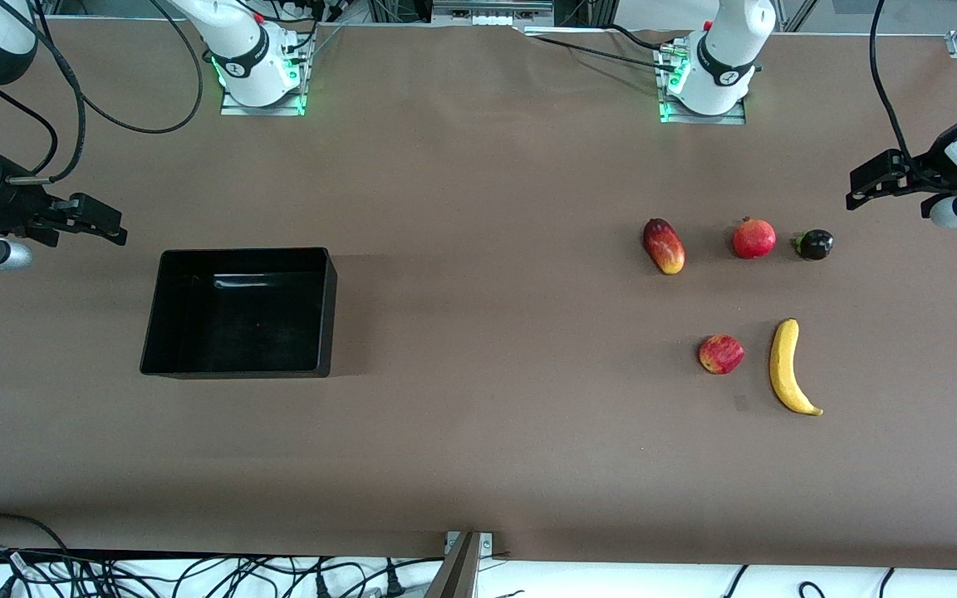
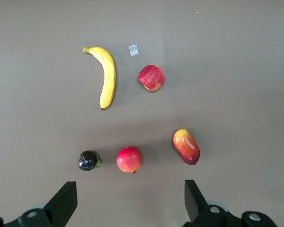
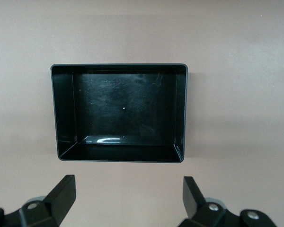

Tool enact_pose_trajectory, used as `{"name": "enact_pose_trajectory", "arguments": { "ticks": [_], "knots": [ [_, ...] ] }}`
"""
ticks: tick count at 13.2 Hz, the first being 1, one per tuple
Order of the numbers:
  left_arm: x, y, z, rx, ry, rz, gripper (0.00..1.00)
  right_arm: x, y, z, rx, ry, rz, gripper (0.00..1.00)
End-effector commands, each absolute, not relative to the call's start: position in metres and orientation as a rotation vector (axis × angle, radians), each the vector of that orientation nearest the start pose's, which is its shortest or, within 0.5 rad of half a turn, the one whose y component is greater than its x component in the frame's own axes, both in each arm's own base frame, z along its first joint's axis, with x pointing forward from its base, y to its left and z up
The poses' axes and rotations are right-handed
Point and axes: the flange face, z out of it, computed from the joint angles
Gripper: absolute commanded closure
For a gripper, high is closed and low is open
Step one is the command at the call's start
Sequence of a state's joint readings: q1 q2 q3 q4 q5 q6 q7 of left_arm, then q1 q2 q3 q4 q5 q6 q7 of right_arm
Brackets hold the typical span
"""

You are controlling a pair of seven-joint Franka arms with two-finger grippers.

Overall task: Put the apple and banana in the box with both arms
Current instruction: 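Reach the left gripper to the red apple while the right gripper nears the box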

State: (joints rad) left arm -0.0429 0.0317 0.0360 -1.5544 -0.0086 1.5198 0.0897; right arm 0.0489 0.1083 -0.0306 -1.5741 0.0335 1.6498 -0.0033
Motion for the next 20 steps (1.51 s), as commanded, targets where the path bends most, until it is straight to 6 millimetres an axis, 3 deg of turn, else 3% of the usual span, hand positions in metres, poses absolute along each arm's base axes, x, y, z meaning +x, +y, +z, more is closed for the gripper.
{"name": "enact_pose_trajectory", "arguments": {
  "ticks": [1, 8, 10, 12, 16, 17, 19, 20],
  "knots": [
    [0.56, -0.006, 0.615, -3.163, 0.147, 0.108, 0.0, 0.589, 0.014, 0.571, -3.121, -0.04, 0.046, 0.0],
    [0.56, -0.006, 0.616, -3.163, 0.147, 0.105, 0.0, 0.589, 0.016, 0.567, -3.134, -0.068, 0.06, 0.0],
    [0.56, -0.006, 0.616, -3.163, 0.147, 0.105, 0.0, 0.601, 0.015, 0.517, -3.204, -0.1, 0.168, 0.0],
    [0.56, -0.006, 0.616, -3.163, 0.149, 0.105, 0.0, 0.617, 0.011, 0.446, -3.22, -0.112, 0.182, 0.0],
    [0.56, -0.006, 0.615, -3.163, 0.145, 0.108, 0.0, 0.632, -0.024, 0.321, -3.23, -0.053, 0.152, 0.0],
    [0.562, -0.006, 0.612, -3.165, 0.145, 0.11, 0.0, 0.632, -0.03, 0.298, -3.23, -0.056, 0.136, 0.0],
    [0.579, -0.009, 0.591, -3.168, 0.075, 0.092, 0.0, 0.628, -0.05, 0.272, -3.226, -0.077, 0.129, 0.0],
    [0.594, -0.011, 0.566, -3.161, -0.024, 0.109, 0.0, 0.624, -0.055, 0.259, -3.224, -0.065, 0.139, 0.0]
  ]
}}
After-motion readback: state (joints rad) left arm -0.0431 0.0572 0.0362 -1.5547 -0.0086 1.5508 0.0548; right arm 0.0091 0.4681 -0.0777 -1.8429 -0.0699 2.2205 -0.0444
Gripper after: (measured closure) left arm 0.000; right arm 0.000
